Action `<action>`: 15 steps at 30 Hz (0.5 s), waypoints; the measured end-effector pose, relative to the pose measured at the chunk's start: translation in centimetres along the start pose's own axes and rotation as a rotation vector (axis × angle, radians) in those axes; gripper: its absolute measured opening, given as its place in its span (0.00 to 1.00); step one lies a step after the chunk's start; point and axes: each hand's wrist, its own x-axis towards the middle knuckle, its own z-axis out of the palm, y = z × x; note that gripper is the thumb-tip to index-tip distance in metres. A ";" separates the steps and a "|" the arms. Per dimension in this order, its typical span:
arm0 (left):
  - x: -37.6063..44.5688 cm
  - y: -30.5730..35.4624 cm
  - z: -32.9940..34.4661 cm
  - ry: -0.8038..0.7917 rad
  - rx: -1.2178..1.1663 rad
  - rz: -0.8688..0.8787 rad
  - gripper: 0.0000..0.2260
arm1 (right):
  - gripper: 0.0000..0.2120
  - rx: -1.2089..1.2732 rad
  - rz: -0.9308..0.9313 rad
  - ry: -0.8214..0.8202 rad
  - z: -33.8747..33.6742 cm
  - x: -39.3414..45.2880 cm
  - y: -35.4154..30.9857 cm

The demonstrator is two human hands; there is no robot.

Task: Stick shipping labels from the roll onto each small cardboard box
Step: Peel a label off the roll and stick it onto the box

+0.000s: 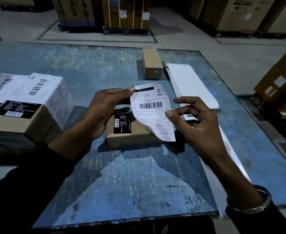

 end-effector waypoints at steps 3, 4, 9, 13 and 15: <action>-0.1 -0.1 0.0 -0.004 -0.018 -0.019 0.10 | 0.15 -0.007 0.022 -0.015 -0.1 0.1 0.2; -0.1 -0.1 0.1 -0.008 -0.030 -0.028 0.10 | 0.15 -0.008 0.024 -0.020 -0.2 0.1 0.3; -0.2 -0.2 0.0 -0.012 -0.047 -0.029 0.09 | 0.19 -0.004 0.045 -0.042 -0.6 0.1 0.4; -0.5 -0.2 -0.2 -0.010 -0.057 -0.031 0.13 | 0.21 0.075 0.116 -0.092 -0.9 0.2 0.3; -0.5 -0.3 -0.4 -0.010 -0.073 -0.042 0.13 | 0.22 0.081 0.123 -0.110 -0.9 0.1 0.1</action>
